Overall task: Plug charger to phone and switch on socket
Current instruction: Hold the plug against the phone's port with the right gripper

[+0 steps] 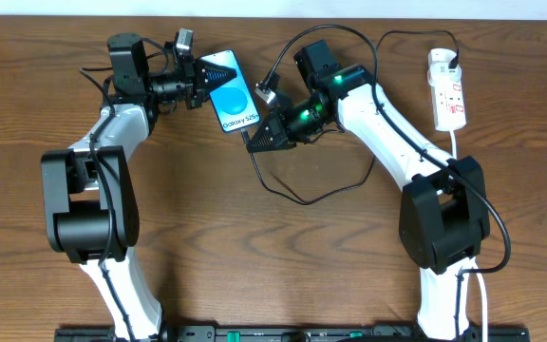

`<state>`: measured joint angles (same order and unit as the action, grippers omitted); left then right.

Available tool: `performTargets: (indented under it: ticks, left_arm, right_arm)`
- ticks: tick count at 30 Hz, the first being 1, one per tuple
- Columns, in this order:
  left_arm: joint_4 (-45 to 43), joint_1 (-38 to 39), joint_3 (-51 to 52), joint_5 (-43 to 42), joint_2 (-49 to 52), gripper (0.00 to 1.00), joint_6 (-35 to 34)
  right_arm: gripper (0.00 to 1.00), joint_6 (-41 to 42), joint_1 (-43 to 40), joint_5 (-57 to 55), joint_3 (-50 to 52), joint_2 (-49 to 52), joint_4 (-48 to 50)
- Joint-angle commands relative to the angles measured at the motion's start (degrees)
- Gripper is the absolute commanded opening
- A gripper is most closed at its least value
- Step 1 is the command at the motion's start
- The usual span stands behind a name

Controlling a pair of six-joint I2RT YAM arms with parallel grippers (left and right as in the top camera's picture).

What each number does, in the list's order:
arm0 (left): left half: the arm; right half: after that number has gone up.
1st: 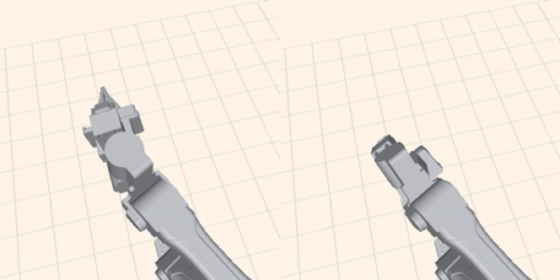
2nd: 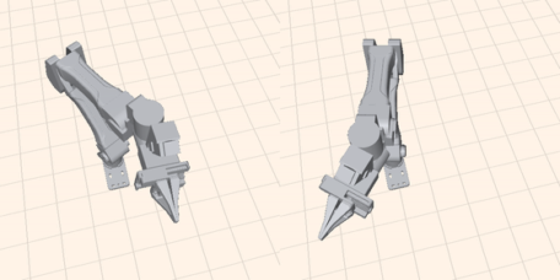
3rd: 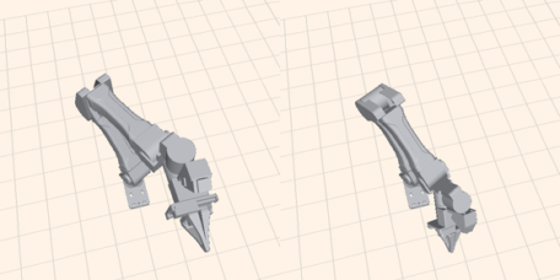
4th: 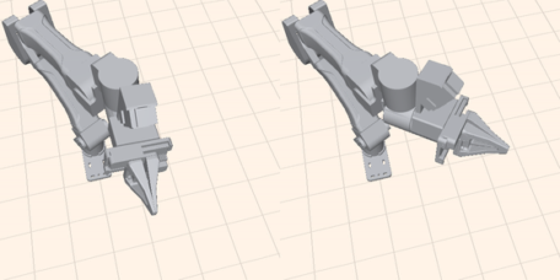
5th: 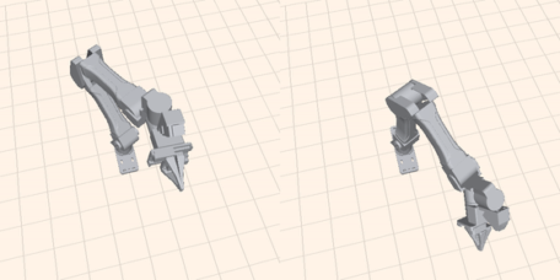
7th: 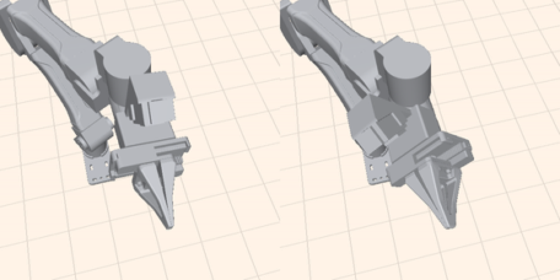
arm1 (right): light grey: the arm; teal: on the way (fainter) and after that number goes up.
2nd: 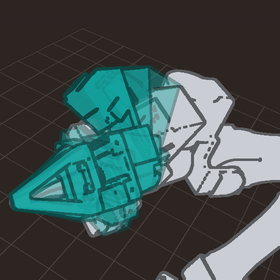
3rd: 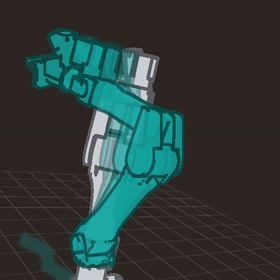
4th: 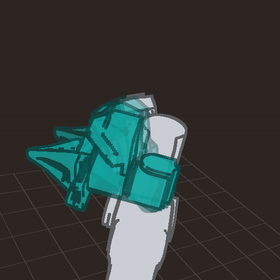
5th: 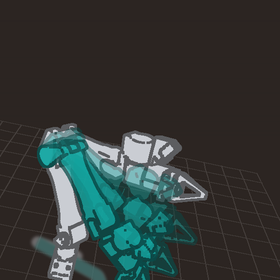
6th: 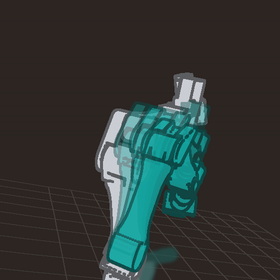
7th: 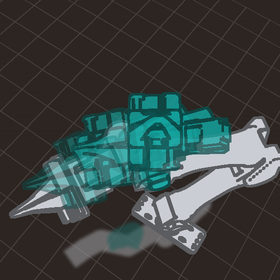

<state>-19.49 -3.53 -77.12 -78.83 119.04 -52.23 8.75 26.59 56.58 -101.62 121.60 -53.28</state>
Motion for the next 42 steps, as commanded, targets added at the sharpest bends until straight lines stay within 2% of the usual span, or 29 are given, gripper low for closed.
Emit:
performTargets:
  ticks: [1, 30, 42]
  left_arm:
    - [-0.07, 0.09, -0.28, -0.9, -1.27, 0.07, 1.01]
    - [-0.07, 0.09, -0.26, -2.32, -1.27, 0.07, 1.44]
    - [9.14, 0.13, -0.22, -3.69, -1.27, 0.07, 10.67]
  right_arm:
    - [0.01, 0.46, 0.35, 0.59, -0.61, -0.2, 0.15]
    - [0.01, 4.13, 0.28, -1.57, -0.61, -0.2, 1.79]
    - [0.01, 5.01, 0.07, -0.92, -0.61, -0.2, 3.39]
